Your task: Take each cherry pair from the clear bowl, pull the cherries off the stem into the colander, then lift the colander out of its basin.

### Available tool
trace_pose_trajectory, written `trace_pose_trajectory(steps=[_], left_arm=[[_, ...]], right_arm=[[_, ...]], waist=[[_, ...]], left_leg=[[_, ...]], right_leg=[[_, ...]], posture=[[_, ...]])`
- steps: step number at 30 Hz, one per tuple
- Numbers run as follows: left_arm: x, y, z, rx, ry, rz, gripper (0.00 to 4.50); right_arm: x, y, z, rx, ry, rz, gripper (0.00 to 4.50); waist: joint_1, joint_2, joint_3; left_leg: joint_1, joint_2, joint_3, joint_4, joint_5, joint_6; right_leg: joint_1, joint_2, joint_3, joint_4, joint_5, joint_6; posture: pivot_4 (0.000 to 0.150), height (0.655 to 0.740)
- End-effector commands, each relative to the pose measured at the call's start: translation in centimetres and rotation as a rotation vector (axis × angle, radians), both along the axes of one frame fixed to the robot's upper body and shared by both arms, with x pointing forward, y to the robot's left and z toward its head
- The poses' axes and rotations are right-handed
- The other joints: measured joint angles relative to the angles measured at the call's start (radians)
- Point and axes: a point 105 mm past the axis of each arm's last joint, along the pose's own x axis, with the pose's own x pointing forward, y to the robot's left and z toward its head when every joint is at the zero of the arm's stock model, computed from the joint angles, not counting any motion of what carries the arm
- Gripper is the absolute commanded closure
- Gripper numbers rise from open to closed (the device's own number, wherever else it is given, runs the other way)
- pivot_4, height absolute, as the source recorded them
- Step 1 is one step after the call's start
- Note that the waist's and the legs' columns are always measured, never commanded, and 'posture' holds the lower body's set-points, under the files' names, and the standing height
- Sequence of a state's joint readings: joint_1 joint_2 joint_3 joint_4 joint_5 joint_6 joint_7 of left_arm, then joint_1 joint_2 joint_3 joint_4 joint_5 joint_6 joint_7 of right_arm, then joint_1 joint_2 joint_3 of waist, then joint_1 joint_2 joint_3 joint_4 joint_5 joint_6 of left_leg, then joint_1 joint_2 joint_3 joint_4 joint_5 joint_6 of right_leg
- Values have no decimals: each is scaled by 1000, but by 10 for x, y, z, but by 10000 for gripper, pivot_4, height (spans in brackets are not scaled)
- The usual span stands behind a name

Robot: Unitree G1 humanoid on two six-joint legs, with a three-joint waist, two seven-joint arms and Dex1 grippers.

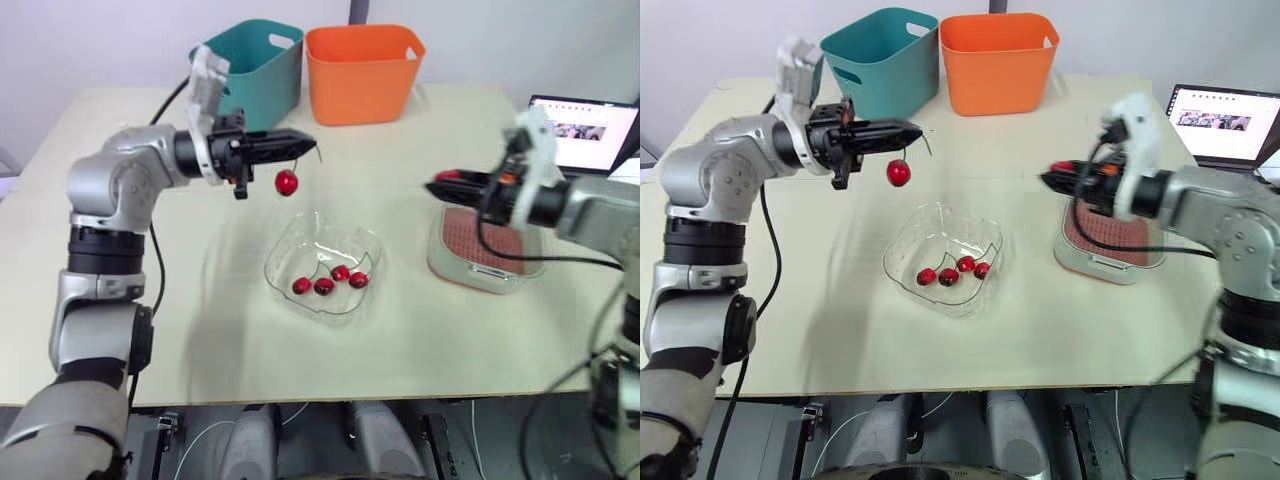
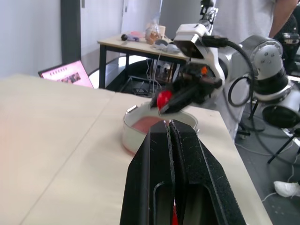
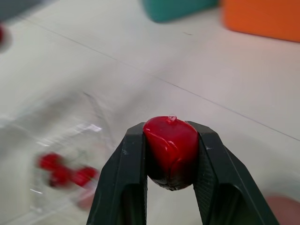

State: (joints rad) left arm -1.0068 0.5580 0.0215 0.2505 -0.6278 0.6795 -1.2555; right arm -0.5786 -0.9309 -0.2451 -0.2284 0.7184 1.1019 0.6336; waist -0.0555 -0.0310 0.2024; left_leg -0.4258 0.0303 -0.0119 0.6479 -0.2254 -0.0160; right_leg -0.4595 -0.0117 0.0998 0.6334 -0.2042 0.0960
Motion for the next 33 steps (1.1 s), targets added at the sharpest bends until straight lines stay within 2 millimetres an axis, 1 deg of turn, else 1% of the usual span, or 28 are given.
trace_pose_trajectory(steps=[1,3,5,9,10,11,14,15,16,19,21,23,24,27,28,30,32,33], left_arm=[[-6,-1,15,-14,-81,-7,45000],[-6,-2,15,-15,-81,-9,45000],[-5,-3,14,-11,-81,-14,45000],[-5,-4,13,-8,-83,-17,45000],[-5,-4,13,-6,-83,-18,45000],[-5,-4,13,-5,-84,-18,45000],[-5,-3,13,-3,-85,-19,45000],[-5,-3,13,-2,-86,-18,45000],[-5,-3,13,-1,-87,-17,45000],[-5,-2,14,0,-91,-13,45000],[-5,-1,16,-1,-95,-12,45000],[-6,-1,19,-6,-100,-14,45000],[-6,-2,21,-11,-102,-17,45000],[-8,-6,22,-16,-108,-27,45000],[-9,-8,21,-18,-107,-32,45000],[-9,-10,20,-20,-106,-37,45000],[-10,-11,20,-25,-106,-39,45000],[-10,-11,21,-26,-106,-39,45000]], right_arm=[[-2,-23,3,-89,-64,-58,35587],[-1,-33,-9,-112,-45,-86,35587],[0,-38,-21,-113,-26,-104,35587],[4,-42,-29,-111,-24,-126,35587],[4,-42,-29,-109,-22,-127,28580],[4,-43,-29,-107,-23,-129,27240],[4,-45,-27,-98,-23,-133,16824],[4,-45,-24,-94,-26,-132,12296],[4,-45,-21,-92,-35,-129,9463],[3,-43,-12,-87,-53,-112,9463],[3,-31,-2,-47,-73,-63,9463],[0,-1,8,37,-78,53,9463],[-2,19,11,75,-74,124,7872],[-10,66,2,91,-43,294,1168],[-12,85,3,154,-29,362,172],[-14,110,6,251,-10,449,172],[-15,127,10,321,2,494,172],[-15,132,11,343,8,505,172]], waist=[[-3,0,0],[-10,0,0],[-13,0,0],[-13,0,0],[-13,0,0],[-12,0,0],[-11,0,0],[-11,0,0],[-11,0,0],[-12,0,0],[-13,0,0],[-14,0,0],[-17,0,0],[-13,0,0],[-13,0,0],[-12,0,0],[-10,0,0],[-9,0,0]], left_leg=[[1,0,0,0,0,0],[2,0,1,0,0,0],[2,0,1,0,0,0],[2,0,1,0,0,0],[2,0,1,0,0,0],[2,0,1,0,0,0],[2,0,1,0,0,0],[2,0,1,0,0,0],[2,0,1,0,0,0],[2,0,1,0,0,0],[2,0,1,0,0,0],[2,0,1,0,0,0],[2,0,1,0,0,0],[2,1,0,0,0,0],[2,1,0,0,0,0],[2,1,0,0,0,0],[1,0,0,1,0,0],[1,0,0,1,0,0]], right_leg=[[0,0,0,0,0,0],[0,0,1,0,0,0],[0,1,1,1,0,0],[0,1,2,1,0,0],[0,1,2,1,0,0],[0,1,2,1,0,0],[1,1,2,1,0,0],[1,0,2,1,0,0],[1,0,2,1,0,0],[1,0,2,1,0,0],[1,1,2,1,0,0],[1,1,2,1,0,0],[1,1,2,1,0,0],[0,2,2,3,1,0],[1,2,1,3,1,1],[1,1,1,3,1,1],[1,1,1,3,1,1],[0,1,1,3,1,1]], posture=[[1500,7400],[1500,7400],[1500,7400],[1500,7400],[1500,7400],[1500,7400],[1500,7400],[1500,7400],[1500,7400],[1500,7400],[1500,7400],[1500,7400],[1500,7400],[1500,7400],[1500,7400],[1500,7400],[1500,7400],[1500,7400]])
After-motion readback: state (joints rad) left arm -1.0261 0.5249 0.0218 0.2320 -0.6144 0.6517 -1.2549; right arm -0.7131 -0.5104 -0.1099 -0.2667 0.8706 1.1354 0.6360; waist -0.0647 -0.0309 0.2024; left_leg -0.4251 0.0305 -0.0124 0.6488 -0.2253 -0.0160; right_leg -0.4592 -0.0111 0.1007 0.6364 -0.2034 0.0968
